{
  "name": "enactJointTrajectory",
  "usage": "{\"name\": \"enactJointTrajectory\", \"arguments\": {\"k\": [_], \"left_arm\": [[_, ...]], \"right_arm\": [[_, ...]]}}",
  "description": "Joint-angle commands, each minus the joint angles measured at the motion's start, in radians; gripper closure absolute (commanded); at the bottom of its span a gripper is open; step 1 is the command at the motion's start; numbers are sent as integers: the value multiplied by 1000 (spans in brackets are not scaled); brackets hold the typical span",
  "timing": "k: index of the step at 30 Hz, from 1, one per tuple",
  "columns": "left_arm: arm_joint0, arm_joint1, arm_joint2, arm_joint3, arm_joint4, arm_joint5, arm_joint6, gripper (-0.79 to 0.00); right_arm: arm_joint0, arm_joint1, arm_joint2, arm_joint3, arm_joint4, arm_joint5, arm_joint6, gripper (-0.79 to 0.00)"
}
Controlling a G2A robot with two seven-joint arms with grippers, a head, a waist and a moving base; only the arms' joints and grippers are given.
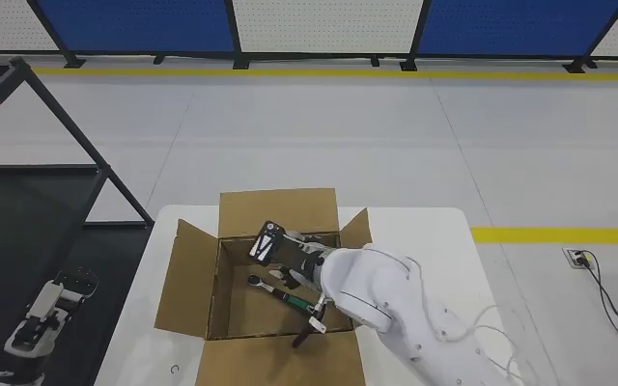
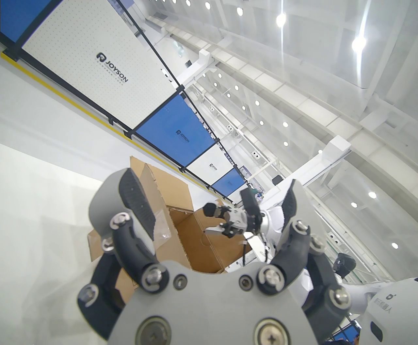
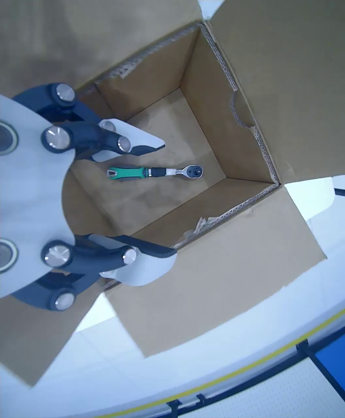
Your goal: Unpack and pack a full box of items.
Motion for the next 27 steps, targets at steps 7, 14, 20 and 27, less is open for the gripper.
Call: {"name": "enactJointTrajectory", "arguments": {"k": [7,14,20,27], "left_arm": [[0,0,0,0,0,0,0,-785],[0,0,0,0,0,0,0,-785],[0,0,0,0,0,0,0,-785],[0,0,0,0,0,0,0,-785]], "right_arm": [[-304,63,287,-448,-137,-7,62,-610],[-509,88,513,-590,-171,52,86,-637],[-673,97,668,-557,-127,107,65,-757],[-784,103,772,-359,-17,108,-81,-785]]}}
